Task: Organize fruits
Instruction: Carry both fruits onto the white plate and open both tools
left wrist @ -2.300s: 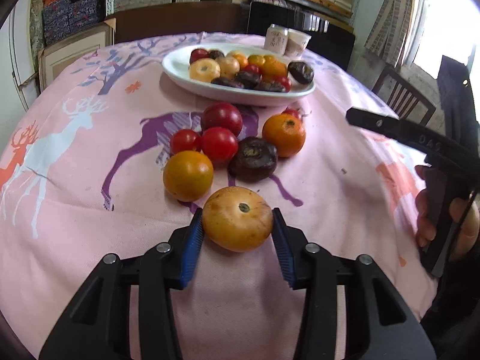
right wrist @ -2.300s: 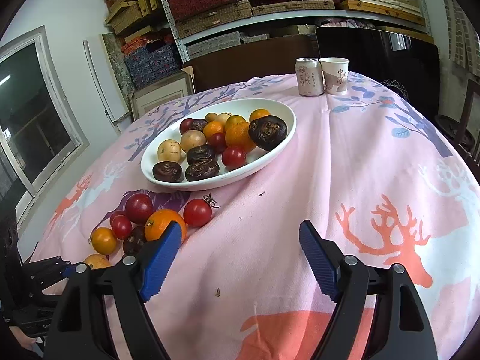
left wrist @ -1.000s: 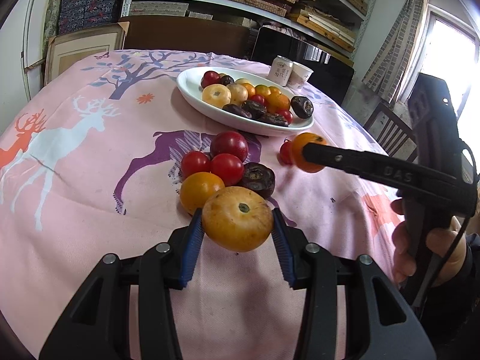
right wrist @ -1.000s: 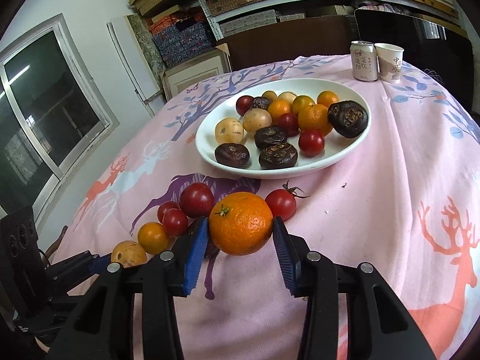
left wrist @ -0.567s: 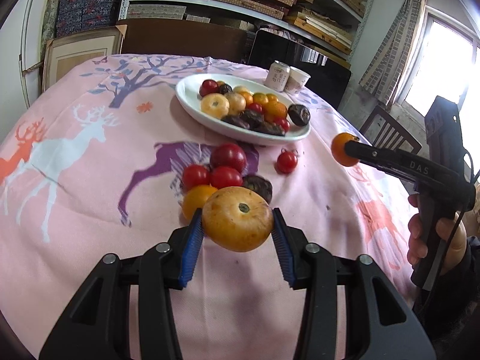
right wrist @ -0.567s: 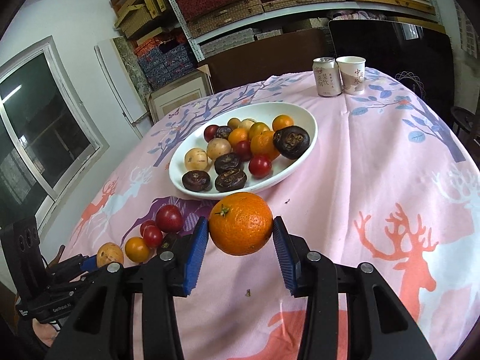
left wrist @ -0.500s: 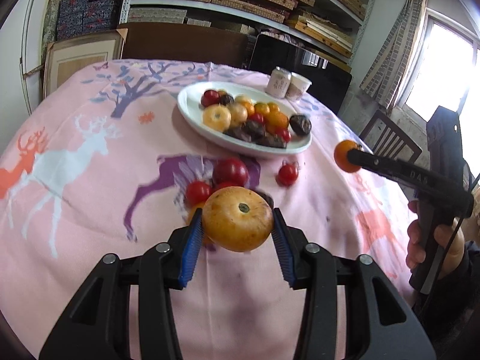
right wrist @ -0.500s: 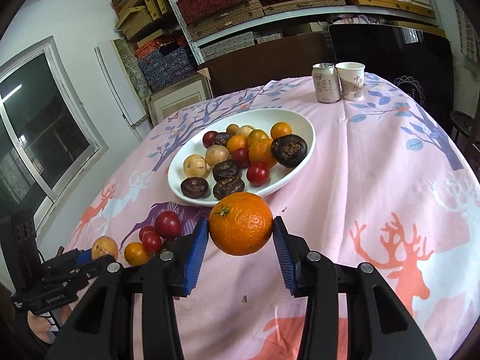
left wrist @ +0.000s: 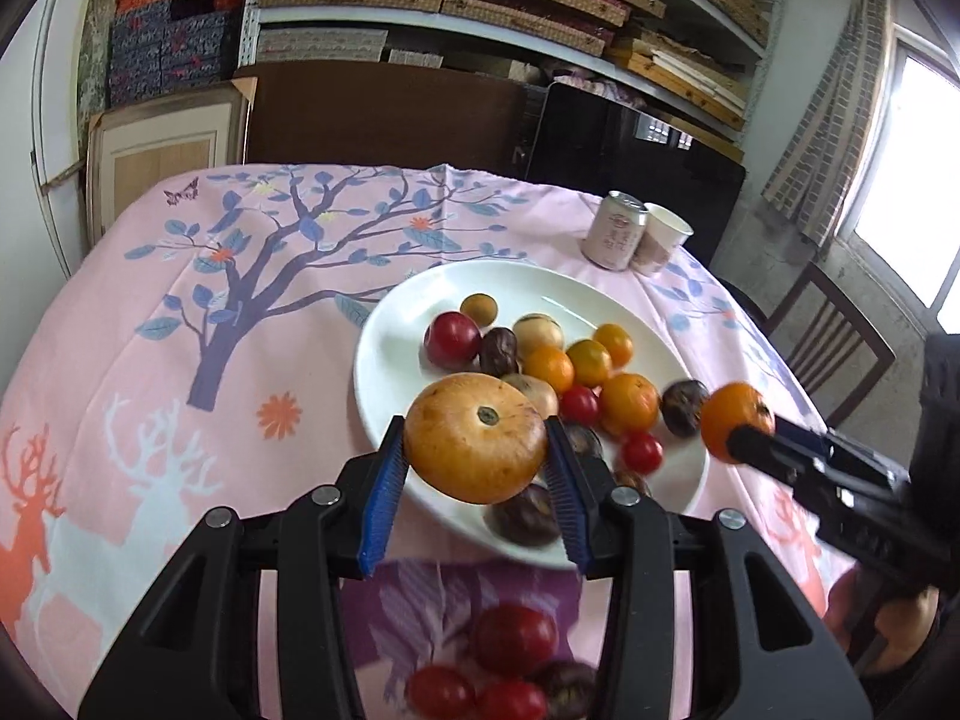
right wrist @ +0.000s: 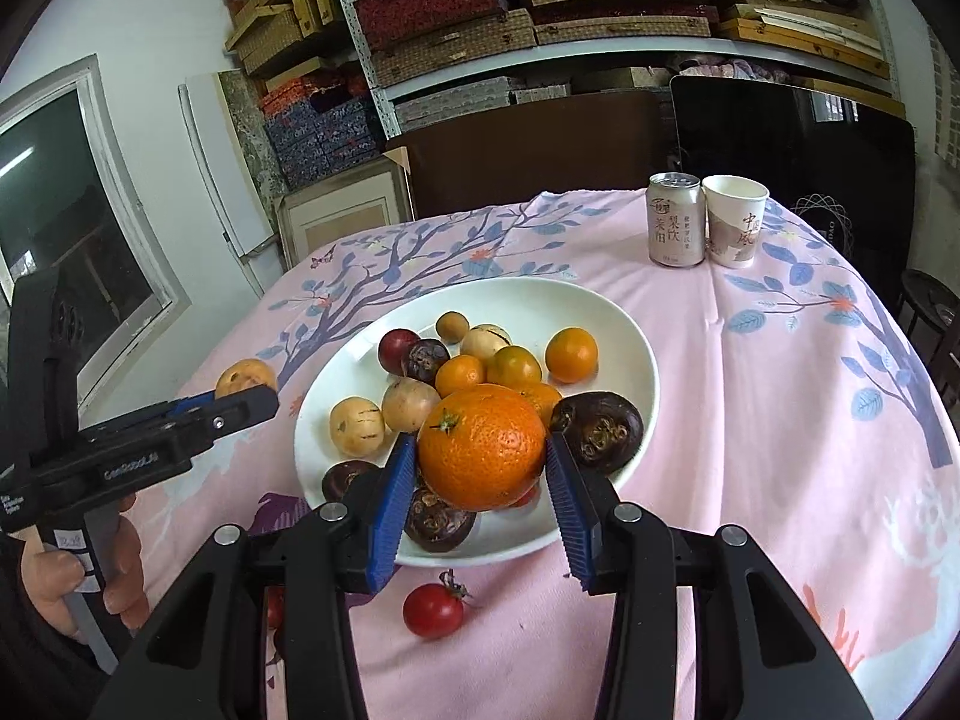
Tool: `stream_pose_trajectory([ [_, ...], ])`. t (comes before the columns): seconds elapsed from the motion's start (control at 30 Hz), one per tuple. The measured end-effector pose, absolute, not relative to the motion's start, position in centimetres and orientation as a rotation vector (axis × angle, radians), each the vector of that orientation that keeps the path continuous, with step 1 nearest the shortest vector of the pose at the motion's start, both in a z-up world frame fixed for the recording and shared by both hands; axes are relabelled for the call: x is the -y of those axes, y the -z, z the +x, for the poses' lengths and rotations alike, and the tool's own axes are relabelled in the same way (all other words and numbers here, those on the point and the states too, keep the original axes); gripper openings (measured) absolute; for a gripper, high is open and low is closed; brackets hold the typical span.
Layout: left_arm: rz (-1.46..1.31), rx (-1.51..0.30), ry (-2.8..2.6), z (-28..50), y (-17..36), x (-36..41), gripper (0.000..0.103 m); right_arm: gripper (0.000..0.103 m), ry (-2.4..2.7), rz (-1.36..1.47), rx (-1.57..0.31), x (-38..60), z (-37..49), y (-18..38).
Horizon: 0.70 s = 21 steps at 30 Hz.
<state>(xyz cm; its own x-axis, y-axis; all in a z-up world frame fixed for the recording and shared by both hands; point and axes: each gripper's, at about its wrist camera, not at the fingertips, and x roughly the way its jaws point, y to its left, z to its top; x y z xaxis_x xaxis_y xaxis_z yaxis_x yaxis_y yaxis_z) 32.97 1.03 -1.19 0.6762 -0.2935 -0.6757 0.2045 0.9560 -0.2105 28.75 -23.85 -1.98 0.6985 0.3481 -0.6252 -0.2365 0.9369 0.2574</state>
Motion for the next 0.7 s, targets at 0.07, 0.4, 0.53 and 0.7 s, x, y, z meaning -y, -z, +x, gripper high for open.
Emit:
stream_pose_trajectory([
  [0.07,-0.148,-0.794,0.279,34.8,2.0,-0.9,0.053,0.046,-0.322,0.124,-0.730,23.0,29.7,2.6],
  [0.4,-0.147,-0.778,0.318,32.4,1.7,-1.3,0.074,0.073,-0.294,0.174,-0.676,24.5,27.4,2.9],
  [0.53,-0.025,-0.742,0.323,26.8,1.6,-1.2,0.087,0.078,-0.298,0.222,-0.686,25.7,25.0,3.7],
  [0.7,0.060,-0.760,0.339,21.5,3.0,-1.4,0.088,0.084,-0.277,0.221,-0.674,26.4,22.9,4.0],
])
